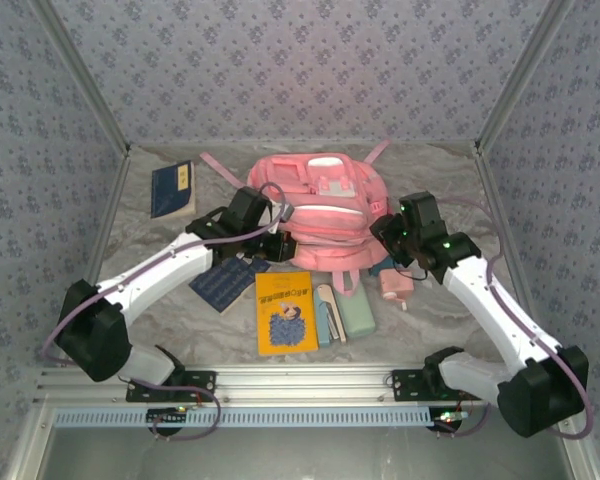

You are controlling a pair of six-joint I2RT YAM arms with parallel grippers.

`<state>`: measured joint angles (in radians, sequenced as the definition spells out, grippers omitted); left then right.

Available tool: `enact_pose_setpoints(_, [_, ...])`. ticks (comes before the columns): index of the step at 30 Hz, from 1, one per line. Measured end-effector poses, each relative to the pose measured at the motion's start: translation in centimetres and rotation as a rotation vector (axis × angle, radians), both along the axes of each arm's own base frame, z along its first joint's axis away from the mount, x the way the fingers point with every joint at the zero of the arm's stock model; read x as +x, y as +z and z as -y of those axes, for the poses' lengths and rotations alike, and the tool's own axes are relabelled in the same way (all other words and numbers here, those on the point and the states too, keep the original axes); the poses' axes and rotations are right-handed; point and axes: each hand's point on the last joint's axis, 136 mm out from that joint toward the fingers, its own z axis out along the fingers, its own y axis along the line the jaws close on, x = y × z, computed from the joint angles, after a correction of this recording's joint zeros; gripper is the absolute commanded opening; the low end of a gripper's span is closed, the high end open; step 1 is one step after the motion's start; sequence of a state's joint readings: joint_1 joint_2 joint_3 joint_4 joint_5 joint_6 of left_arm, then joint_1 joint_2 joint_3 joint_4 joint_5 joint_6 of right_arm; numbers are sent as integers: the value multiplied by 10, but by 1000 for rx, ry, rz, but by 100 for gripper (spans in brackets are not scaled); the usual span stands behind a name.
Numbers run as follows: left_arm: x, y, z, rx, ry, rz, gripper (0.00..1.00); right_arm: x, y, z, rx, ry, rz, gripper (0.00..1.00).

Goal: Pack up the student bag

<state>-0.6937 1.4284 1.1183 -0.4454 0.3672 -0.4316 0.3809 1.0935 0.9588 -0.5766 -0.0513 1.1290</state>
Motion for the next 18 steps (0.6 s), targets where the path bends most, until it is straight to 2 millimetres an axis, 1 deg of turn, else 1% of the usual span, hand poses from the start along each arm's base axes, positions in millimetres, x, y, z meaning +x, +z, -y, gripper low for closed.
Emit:
enact_pose_setpoints(3, [-7,6,11,-11,-31,9,0,-8,15,-16,28,42,25,55])
enact_pose_setpoints(5, [-12,8,19,-14,-51,10,0,-15,19,-32,51,80,22,56])
enact_pose_setpoints(8, [-16,6,27,-12,-74,6,0,-26,16,-54,78,128,-6,57])
enact_pose_setpoints(12, [-20,6,37,-13,-92,0,0,-30,8,-79,99,170,-48,57])
enact_pose_setpoints(15, [-24,7,43,-16,-110,4,0,-29,3,-91,111,184,-68,57])
enact_pose_setpoints(18, [-29,4,48,-12,-121,-3,0,-25,-2,-98,120,181,-80,53])
